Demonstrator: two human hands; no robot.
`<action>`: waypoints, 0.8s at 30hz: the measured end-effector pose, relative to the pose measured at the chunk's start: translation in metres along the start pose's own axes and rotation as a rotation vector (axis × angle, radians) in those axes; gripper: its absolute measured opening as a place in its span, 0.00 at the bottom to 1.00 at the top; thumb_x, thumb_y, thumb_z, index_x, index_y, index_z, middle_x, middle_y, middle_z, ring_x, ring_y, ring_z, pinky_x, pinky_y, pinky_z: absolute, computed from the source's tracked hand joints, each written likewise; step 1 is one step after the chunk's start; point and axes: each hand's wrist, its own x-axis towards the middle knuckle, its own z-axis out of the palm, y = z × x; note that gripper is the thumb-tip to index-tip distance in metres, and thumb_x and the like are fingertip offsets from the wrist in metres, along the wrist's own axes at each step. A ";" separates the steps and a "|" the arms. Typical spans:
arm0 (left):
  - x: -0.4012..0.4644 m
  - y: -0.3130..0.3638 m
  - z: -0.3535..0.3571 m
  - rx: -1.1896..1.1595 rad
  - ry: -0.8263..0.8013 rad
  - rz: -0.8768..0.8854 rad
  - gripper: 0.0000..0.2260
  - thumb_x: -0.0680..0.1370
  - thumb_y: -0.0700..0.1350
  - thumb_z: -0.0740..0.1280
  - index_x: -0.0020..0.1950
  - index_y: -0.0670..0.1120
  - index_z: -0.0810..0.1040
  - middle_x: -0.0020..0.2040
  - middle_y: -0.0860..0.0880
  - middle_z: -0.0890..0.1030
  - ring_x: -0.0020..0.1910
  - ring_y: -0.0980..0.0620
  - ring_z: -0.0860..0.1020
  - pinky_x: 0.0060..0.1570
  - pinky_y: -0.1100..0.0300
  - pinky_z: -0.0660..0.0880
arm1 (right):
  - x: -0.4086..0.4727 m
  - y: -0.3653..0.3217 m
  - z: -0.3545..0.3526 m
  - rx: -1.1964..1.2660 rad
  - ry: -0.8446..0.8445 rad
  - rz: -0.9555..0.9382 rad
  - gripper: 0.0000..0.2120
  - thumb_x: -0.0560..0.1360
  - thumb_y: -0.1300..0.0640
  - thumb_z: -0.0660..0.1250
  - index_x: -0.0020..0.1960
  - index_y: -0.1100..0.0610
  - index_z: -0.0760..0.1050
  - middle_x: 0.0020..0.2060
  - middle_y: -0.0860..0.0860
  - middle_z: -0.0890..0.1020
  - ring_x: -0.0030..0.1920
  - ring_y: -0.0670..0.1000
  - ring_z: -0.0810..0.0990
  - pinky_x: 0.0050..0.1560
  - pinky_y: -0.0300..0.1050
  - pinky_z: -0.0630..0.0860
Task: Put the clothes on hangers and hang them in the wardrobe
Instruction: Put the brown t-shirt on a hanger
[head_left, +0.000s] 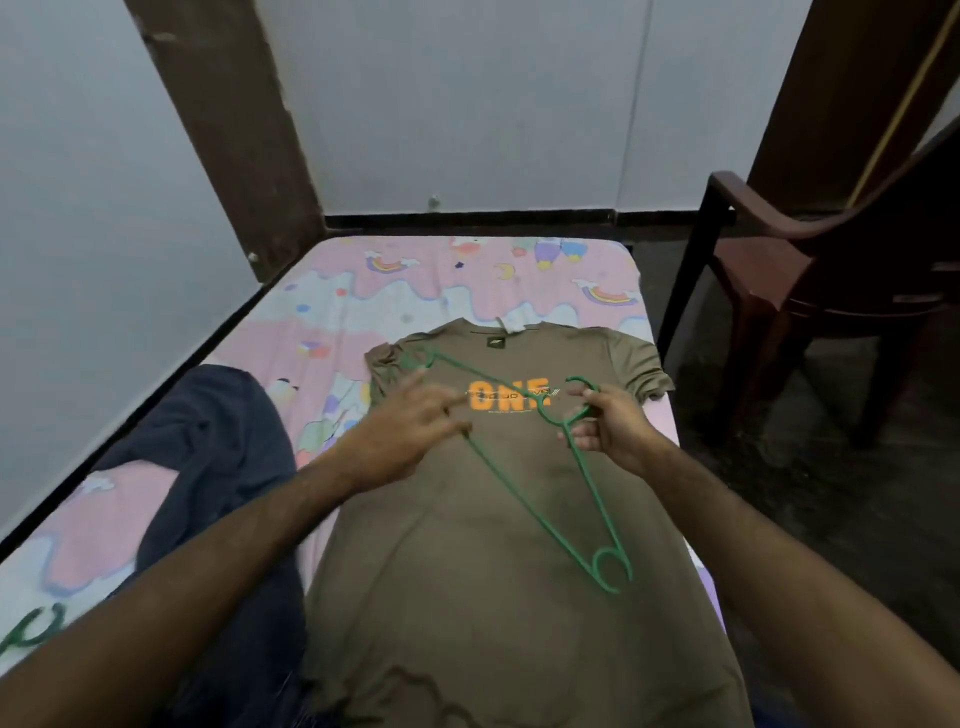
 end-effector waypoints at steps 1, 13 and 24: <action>0.012 -0.014 0.012 -0.022 0.041 -0.126 0.19 0.73 0.32 0.63 0.63 0.43 0.78 0.65 0.41 0.76 0.63 0.42 0.74 0.69 0.42 0.66 | 0.022 -0.004 -0.006 0.095 0.050 0.003 0.12 0.87 0.60 0.50 0.64 0.61 0.69 0.35 0.58 0.81 0.27 0.57 0.84 0.24 0.43 0.80; 0.117 -0.149 0.227 -0.046 -0.469 -0.497 0.24 0.81 0.48 0.59 0.76 0.46 0.64 0.78 0.48 0.64 0.72 0.45 0.68 0.63 0.46 0.68 | 0.271 -0.058 -0.041 0.576 0.370 -0.244 0.18 0.83 0.74 0.46 0.68 0.59 0.60 0.43 0.60 0.76 0.34 0.59 0.86 0.43 0.57 0.85; 0.132 -0.230 0.235 -0.232 -0.407 -0.303 0.12 0.81 0.54 0.65 0.44 0.53 0.63 0.43 0.56 0.67 0.40 0.53 0.69 0.41 0.54 0.65 | 0.374 -0.110 -0.023 0.297 0.251 -0.207 0.16 0.86 0.68 0.48 0.69 0.55 0.65 0.48 0.66 0.81 0.46 0.64 0.86 0.47 0.56 0.85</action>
